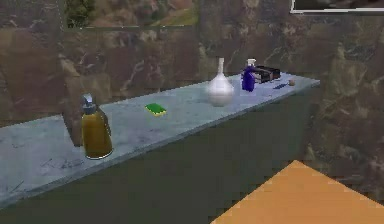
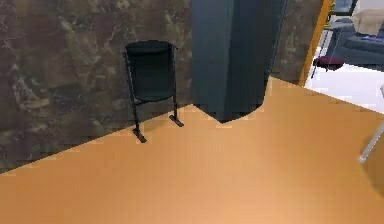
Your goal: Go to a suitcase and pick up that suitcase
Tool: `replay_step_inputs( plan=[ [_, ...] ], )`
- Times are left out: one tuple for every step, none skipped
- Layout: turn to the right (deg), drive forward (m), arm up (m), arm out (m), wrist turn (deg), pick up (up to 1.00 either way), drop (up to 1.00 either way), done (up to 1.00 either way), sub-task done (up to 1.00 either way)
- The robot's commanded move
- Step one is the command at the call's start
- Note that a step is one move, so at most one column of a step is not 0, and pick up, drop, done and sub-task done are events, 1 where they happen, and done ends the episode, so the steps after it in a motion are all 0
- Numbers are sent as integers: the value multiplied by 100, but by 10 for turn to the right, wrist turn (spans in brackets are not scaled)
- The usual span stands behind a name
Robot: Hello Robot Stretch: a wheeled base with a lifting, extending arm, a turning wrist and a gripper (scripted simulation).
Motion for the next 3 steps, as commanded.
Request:
replay_step_inputs(
  plan=[
    [450, 0, 0, 0, 0, 0, 0, 0, 0],
    [450, 0, 0, 0, 0, 0, 0, 0, 0],
    [240, 0, 0, 0, 0, 0, 0, 0, 0]
  ],
)
